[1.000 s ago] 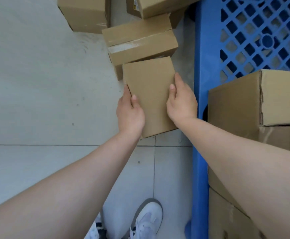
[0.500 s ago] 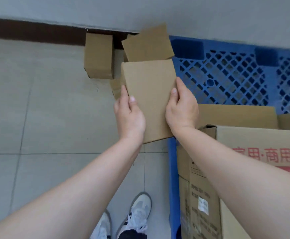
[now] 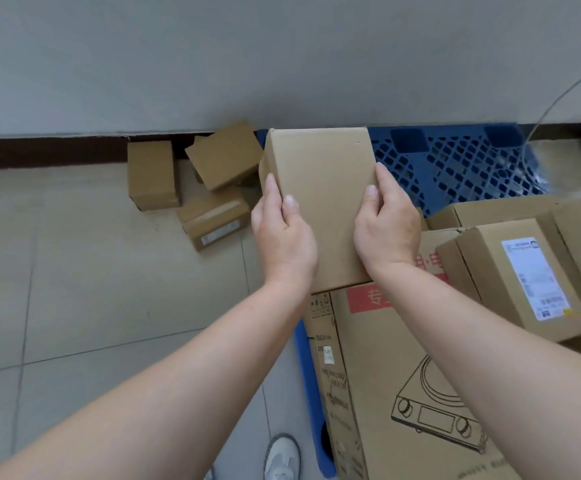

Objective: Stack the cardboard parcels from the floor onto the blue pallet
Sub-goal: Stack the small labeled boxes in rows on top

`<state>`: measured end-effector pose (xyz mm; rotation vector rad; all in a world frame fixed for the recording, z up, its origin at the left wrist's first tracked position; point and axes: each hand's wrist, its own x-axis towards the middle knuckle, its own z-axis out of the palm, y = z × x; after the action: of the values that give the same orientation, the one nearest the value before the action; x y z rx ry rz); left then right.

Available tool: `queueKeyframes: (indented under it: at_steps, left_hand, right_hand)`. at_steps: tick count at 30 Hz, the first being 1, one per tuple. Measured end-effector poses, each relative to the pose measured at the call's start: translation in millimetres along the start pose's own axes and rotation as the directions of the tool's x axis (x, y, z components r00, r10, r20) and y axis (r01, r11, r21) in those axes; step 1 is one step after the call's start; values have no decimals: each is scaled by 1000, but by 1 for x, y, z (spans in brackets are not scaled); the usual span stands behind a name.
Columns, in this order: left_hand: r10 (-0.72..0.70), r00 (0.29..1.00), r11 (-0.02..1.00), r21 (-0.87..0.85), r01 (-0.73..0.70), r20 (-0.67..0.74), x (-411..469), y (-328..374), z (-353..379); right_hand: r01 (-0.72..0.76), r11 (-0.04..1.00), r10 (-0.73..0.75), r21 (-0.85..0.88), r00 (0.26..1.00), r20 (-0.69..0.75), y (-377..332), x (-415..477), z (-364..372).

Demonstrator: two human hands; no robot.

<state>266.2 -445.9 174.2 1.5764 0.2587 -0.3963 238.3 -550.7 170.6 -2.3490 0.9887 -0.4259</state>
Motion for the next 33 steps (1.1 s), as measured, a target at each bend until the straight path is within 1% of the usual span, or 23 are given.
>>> queueKeyframes:
  at_steps: [4,9,15,19,25,33]
  left_hand:
    - [-43,997,999,7,43,62,-34,-3,34]
    - [-74,990,997,40,70,119,-68,-21,76]
    - [-154,977,986,86,143,147,-97,-54,112]
    - [-172,973,983,99,157,155,-103,-78,131]
    - [-153,973,979,158,126,171,-104,-104,147]
    - [-138,975,964,249,92,176,-99,-111,160]
  right_hand:
    - [-47,998,47,-45,999,-3,30,-3,-43]
    - [-116,990,116,-79,993,-10,77,-8,-77]
    - [-167,972,177,-164,983,48,134,-18,-96]
    - [-187,958,213,-218,972,100,159,-19,-100]
    - [-163,957,207,-239,964,170,180,-19,-102]
    - [-101,948,171,-303,962,214,187,-17,-102]
